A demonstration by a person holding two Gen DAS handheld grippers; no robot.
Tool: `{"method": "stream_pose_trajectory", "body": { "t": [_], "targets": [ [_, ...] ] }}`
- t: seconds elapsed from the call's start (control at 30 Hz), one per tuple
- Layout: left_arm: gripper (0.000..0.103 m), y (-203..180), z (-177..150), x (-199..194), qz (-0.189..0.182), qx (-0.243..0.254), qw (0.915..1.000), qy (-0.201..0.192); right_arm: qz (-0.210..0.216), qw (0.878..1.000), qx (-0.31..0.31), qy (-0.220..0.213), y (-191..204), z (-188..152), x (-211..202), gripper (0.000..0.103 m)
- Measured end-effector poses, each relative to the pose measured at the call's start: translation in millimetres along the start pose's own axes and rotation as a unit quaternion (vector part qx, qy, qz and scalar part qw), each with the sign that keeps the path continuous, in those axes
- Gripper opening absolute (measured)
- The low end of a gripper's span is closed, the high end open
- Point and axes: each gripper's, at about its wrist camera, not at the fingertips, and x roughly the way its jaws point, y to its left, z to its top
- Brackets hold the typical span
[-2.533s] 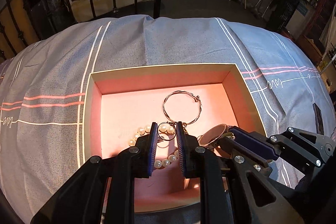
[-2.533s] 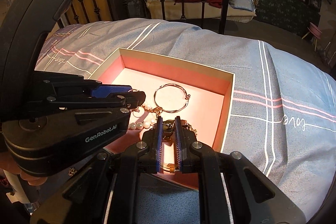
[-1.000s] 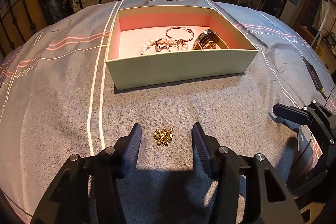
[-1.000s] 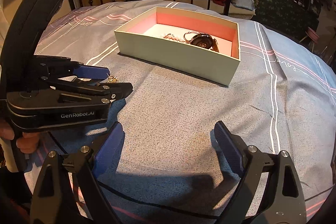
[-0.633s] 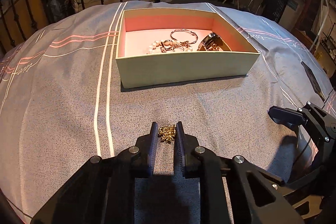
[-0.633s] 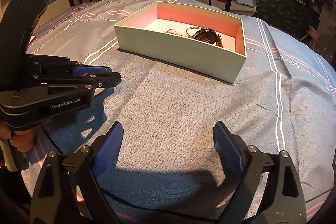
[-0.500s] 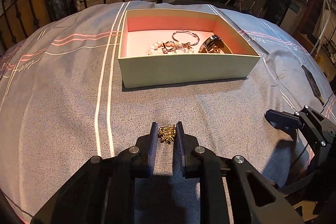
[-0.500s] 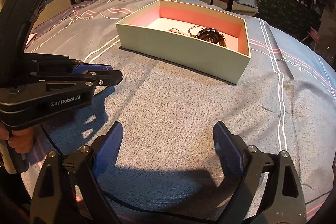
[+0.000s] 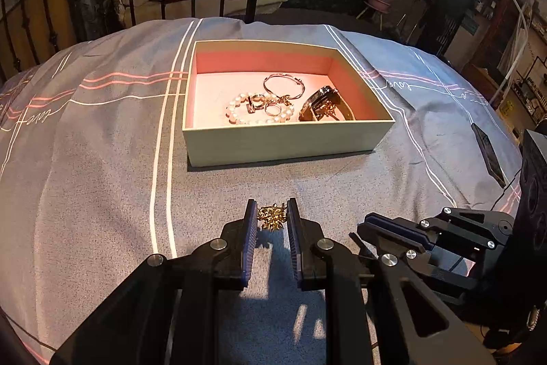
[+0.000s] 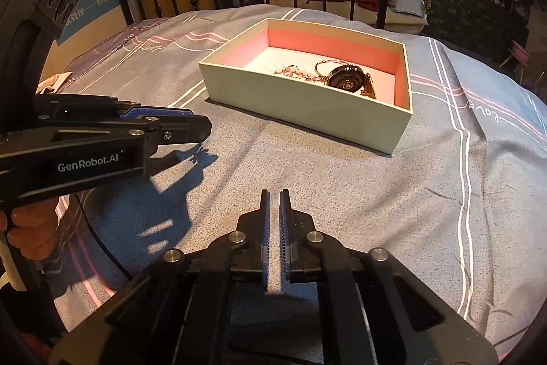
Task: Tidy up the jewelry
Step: 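Carry the gold flower charm into the box with the left gripper, then open the left gripper over the box and pull both grippers back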
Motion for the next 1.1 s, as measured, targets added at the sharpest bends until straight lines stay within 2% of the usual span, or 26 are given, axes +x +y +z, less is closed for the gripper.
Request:
{"method": "stream_pose_trajectory", "body": {
  "t": [0.33,0.57,1.1],
  "targets": [
    [0.017,-6,78,9,0.012,-0.001,0.9996,-0.024,-0.013,0.999,-0.013,-0.037,-16,73,-3,0.007],
    [0.017,-4,120,48,0.027,-0.004,0.9996,0.003,-0.013,1.0,0.005,-0.016,-31,98,22,0.007],
    [0.017,1,124,84,0.034,-0.016,0.9987,0.036,-0.014,1.0,0.014,0.007,-41,96,43,0.007]
  ]
}}
